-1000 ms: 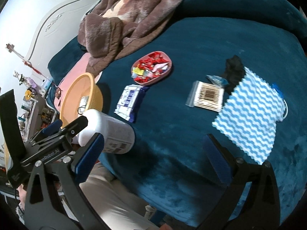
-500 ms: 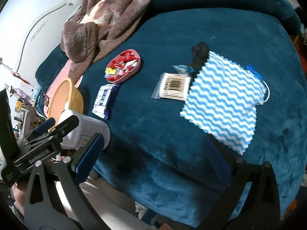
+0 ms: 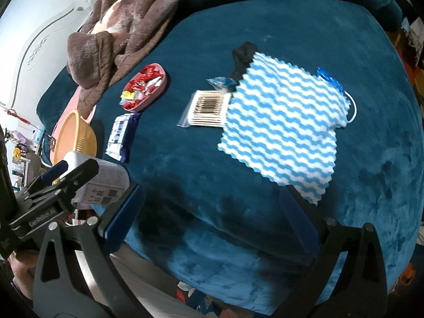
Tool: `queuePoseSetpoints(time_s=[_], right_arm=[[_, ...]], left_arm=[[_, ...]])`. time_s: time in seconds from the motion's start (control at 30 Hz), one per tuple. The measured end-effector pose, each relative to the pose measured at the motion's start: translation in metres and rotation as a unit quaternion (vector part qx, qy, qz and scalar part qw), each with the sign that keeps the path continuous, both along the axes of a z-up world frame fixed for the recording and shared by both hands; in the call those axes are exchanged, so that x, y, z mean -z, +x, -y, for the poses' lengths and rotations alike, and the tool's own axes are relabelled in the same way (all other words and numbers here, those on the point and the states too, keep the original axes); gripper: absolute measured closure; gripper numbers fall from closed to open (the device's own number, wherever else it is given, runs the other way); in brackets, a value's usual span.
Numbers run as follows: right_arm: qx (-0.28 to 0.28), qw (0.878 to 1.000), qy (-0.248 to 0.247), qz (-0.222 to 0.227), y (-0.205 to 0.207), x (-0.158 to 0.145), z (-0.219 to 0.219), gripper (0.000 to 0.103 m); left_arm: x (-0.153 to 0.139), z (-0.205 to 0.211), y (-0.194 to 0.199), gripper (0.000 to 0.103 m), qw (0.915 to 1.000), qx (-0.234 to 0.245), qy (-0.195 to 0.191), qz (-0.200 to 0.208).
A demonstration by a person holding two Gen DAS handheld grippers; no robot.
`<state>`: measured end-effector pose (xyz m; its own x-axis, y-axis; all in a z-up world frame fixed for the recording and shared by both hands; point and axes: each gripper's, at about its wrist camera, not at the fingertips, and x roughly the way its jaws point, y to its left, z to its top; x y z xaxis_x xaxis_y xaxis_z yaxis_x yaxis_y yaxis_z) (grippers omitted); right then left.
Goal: Organize soft objects
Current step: 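Move both grippers back from the basket toward the items on the bed, then grasp the blue-white wavy cloth with the right gripper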
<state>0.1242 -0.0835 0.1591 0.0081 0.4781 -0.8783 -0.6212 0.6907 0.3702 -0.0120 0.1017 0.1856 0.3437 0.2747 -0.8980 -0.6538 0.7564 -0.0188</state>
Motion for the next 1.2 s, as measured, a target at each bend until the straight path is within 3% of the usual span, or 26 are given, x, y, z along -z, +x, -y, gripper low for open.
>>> queuePoseSetpoints(time_s=[1.2], right_arm=[[0.068, 0.995, -0.058, -0.033, 0.039, 0.067, 0.033, 0.0]], left_arm=[[0.051, 0.013, 0.045, 0.001, 0.9969, 0.056, -0.051, -0.021]])
